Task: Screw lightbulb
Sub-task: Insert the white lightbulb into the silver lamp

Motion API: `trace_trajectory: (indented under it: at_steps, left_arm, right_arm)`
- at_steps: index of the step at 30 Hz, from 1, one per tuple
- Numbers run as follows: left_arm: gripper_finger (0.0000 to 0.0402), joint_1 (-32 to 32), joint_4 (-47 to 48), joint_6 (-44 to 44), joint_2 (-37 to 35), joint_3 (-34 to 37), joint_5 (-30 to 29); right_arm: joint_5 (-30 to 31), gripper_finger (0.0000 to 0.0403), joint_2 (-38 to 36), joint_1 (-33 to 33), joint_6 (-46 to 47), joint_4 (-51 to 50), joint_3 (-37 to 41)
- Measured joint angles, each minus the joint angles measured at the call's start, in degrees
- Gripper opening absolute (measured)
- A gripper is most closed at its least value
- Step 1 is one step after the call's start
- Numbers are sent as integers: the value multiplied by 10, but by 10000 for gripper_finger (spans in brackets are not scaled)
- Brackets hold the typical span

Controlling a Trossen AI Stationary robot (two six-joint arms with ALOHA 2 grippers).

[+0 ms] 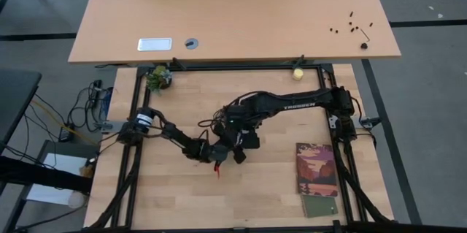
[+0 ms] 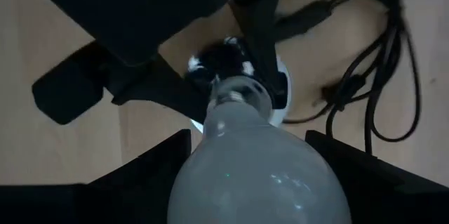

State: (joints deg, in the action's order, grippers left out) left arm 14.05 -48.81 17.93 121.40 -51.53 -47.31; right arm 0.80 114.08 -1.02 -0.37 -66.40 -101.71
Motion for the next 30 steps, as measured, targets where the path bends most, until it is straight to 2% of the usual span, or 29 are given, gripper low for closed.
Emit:
trace_trajectory:
  at_steps: [3, 7, 12, 19, 23, 26, 30]
  left_arm:
    - [266, -8, -52, -37, 19, 0, 42]
    - [266, -9, -98, -58, 31, 0, 46]
    - [256, -9, -102, -72, 31, -1, 44]
    - [217, -9, -96, -73, 31, -1, 43]
    - [201, -9, -98, -74, 31, -1, 44]
    - [202, -5, -112, -93, 31, 0, 46]
    - [231, 5, -127, -129, 26, 0, 39]
  right_arm:
    - [-2, 279, 2, 4, -8, 12, 22]
    - [-6, 279, 1, 10, -10, 21, 25]
    - [-12, 279, 1, 10, -18, 35, 25]
    - [-29, 279, 1, -3, -24, 73, 25]
    - [-19, 279, 1, -4, -22, 62, 25]
    - [-7, 279, 2, -2, -13, 44, 25]
    - [-8, 279, 1, 3, -3, 23, 25]
